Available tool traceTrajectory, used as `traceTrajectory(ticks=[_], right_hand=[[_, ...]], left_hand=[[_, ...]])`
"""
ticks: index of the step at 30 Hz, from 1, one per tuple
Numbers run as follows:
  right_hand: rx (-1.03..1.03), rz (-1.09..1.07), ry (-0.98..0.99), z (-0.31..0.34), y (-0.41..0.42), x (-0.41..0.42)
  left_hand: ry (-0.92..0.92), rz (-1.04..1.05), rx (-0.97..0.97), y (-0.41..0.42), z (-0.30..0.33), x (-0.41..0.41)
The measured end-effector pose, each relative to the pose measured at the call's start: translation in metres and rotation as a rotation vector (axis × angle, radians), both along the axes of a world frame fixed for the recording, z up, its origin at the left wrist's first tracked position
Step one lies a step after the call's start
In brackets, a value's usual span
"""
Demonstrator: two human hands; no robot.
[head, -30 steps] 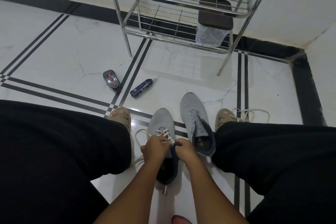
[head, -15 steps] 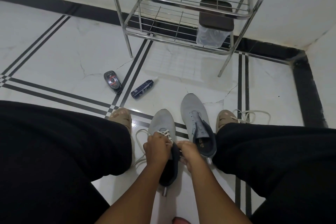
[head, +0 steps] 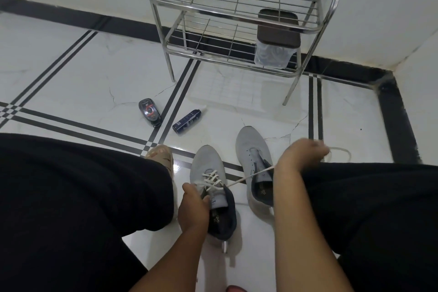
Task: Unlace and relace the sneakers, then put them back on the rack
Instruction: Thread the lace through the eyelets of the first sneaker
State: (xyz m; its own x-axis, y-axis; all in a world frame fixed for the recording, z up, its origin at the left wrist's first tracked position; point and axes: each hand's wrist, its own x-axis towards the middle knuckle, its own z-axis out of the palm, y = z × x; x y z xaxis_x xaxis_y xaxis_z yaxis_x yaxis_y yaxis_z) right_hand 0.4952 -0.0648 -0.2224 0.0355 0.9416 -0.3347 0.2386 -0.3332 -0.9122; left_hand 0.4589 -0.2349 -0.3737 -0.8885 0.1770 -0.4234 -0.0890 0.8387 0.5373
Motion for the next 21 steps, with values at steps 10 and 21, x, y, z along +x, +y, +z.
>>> traceTrajectory(ticks=[10, 21], right_hand=[[-0.093, 1.108, -0.759, -0.150, -0.053, 0.007], [0.179, 0.604, -0.888, -0.129, -0.026, 0.014]], left_hand=[[-0.103, -0.045, -0.084, 0.000, 0.001, -0.004], [-0.160, -0.054, 0.038, 0.001, -0.014, -0.019]])
